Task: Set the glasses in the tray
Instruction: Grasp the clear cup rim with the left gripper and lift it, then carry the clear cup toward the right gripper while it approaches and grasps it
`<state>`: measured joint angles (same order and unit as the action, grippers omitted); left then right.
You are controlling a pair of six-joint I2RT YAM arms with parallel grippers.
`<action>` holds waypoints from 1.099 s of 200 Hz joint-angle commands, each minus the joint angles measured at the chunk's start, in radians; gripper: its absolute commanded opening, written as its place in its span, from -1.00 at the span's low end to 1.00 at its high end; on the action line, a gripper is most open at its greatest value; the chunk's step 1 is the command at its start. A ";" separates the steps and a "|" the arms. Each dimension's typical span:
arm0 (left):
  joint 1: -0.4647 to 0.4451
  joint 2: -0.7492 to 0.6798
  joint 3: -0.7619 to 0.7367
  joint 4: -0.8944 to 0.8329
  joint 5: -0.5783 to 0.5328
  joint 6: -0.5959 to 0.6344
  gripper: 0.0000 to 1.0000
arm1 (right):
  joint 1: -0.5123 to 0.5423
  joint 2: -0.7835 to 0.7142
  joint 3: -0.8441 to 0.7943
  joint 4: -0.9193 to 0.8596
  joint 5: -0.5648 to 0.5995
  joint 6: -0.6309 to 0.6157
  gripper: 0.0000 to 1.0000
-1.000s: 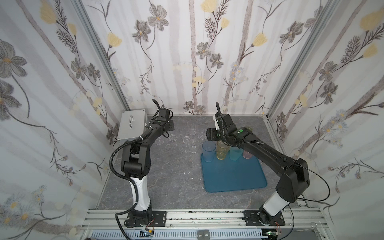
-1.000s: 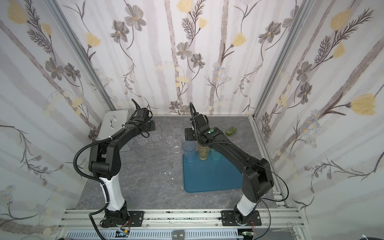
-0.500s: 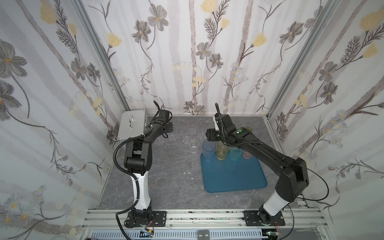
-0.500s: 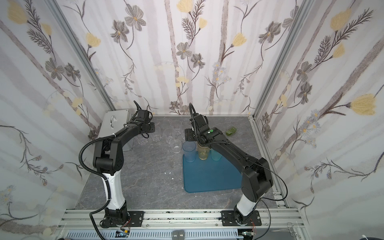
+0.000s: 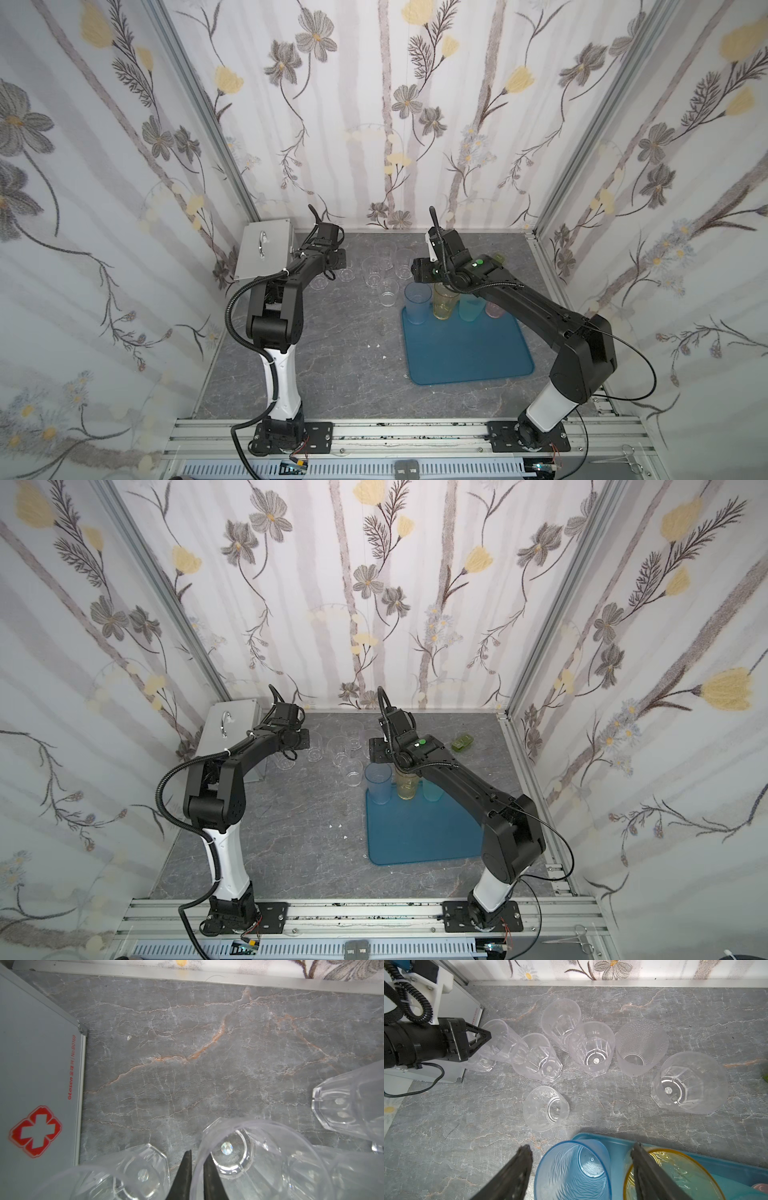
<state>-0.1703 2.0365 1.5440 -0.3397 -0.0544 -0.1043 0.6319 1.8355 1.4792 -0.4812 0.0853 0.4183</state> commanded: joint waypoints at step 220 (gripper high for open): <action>-0.324 -0.550 -0.295 0.011 -0.170 -0.348 -0.97 | 0.181 -0.061 0.031 0.195 0.066 0.150 0.43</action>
<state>-0.4519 1.5150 1.2724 -0.3534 -0.1612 -0.3626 0.7963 1.7794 1.5005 -0.3595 0.1120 0.5388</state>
